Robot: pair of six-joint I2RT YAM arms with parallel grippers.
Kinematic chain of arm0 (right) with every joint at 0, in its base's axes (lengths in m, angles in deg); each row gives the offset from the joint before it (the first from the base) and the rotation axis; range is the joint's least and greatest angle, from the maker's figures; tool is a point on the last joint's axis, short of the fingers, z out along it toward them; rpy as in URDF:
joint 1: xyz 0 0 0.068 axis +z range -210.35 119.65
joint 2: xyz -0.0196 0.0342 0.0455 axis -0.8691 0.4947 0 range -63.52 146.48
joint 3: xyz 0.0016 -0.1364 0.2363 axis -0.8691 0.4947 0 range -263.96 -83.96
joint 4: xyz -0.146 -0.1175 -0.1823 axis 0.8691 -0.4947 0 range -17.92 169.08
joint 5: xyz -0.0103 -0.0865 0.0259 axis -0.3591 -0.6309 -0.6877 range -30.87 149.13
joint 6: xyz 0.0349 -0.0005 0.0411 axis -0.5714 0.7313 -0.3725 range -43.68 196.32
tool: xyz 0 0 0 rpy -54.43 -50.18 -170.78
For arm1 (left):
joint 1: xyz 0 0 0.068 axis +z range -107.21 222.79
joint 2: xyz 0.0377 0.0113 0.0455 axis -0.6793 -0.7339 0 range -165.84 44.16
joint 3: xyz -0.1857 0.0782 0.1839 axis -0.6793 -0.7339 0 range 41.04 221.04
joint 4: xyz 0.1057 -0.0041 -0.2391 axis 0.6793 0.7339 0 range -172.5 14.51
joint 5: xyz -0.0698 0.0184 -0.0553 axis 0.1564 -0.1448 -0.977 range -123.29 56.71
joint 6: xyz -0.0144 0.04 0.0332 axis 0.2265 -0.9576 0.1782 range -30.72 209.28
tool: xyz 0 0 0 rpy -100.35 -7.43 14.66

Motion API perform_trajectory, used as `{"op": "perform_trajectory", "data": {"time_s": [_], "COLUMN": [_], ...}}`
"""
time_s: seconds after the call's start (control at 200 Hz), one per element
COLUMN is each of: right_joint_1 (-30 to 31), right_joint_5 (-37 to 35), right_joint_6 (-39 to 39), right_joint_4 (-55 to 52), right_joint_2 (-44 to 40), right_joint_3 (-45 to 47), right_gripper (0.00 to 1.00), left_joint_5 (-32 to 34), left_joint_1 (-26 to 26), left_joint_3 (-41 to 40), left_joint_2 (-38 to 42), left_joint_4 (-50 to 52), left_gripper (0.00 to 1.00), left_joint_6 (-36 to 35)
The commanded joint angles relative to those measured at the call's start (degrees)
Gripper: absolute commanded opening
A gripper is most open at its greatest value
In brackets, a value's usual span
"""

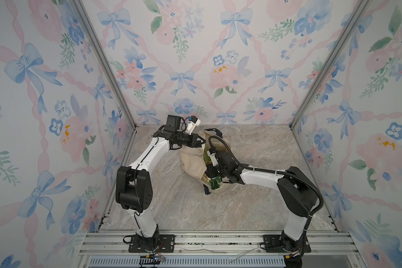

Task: Take out the folding fans from the tote bags
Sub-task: Pick up the folding fan from the canvas bag.

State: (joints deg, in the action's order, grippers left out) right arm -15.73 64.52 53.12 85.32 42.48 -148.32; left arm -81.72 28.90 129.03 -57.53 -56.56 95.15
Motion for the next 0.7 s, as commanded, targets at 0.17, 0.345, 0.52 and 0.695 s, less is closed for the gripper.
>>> {"op": "perform_trajectory", "data": {"time_s": [0.17, 0.345, 0.52, 0.695], "right_joint_1": [-0.74, -0.78, -0.91, -0.97], "right_joint_5": [-0.6, -0.76, -0.16, 1.01], "right_joint_6": [-1.03, -0.62, -0.69, -0.84], "right_joint_4": [0.38, 0.09, 0.34, 0.88], "right_joint_2": [1.96, 2.27, 3.14, 4.21], "right_joint_3": [-0.08, -0.23, -0.39, -1.39], "right_gripper": [0.47, 0.47, 0.47, 0.47], "left_joint_5": [-0.62, -0.64, -0.49, -0.47], "left_joint_1": [-0.7, -0.68, -0.85, -1.05], "left_joint_3": [1.94, 1.92, 1.84, 1.84], "left_joint_2": [-0.27, -0.33, -0.35, -0.33], "left_joint_4": [0.51, 0.65, 0.69, 0.73], "left_gripper": [0.0, 0.0, 0.0, 0.0], "left_joint_6": [-0.12, -0.31, -0.24, -0.33]}}
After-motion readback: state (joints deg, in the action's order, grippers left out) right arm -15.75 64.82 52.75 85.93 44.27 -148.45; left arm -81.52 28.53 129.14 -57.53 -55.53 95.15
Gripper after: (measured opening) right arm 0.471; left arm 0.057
